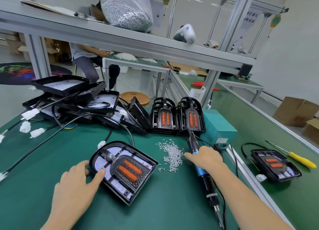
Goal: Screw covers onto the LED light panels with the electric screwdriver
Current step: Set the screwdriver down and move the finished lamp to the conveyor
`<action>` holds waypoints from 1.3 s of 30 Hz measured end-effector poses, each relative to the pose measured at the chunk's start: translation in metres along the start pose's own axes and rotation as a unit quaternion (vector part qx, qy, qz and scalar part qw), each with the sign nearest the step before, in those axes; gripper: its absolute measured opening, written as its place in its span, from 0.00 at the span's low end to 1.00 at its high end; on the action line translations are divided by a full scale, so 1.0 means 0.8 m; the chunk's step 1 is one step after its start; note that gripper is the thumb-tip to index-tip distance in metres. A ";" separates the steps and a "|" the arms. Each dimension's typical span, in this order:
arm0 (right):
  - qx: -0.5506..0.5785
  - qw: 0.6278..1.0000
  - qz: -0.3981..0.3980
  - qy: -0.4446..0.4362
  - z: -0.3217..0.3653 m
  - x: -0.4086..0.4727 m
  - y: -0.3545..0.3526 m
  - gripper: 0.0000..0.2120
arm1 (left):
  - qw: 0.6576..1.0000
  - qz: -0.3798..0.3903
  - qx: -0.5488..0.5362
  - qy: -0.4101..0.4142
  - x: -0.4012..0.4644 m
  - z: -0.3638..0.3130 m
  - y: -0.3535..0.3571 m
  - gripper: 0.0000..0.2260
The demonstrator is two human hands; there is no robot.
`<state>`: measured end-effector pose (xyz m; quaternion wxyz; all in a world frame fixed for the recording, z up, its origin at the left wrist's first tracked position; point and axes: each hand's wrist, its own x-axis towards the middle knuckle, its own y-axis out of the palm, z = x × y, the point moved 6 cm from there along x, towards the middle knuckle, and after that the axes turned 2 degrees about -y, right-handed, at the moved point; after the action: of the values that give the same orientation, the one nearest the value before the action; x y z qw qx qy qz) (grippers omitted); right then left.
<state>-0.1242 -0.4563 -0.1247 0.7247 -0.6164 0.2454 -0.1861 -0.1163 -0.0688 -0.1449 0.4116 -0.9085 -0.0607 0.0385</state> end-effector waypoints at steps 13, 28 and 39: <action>-0.036 0.999 0.021 0.035 -0.024 0.005 0.006 0.24 | 1.000 0.004 -0.019 0.008 -0.003 -0.011 -0.002 0.12; -0.199 0.979 -0.054 -0.002 0.013 -0.029 -0.043 0.28 | 0.999 -0.004 -0.044 -0.011 0.004 -0.008 0.004 0.20; 0.155 0.948 0.139 -0.242 0.190 -0.109 0.032 0.45 | 0.980 -0.195 0.023 0.021 0.064 0.004 -0.055 0.22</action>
<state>-0.1069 -0.2805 -0.1209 0.8676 -0.4826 0.1140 0.0357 -0.0696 -0.0300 -0.1149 0.4333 -0.8702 -0.2267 -0.0605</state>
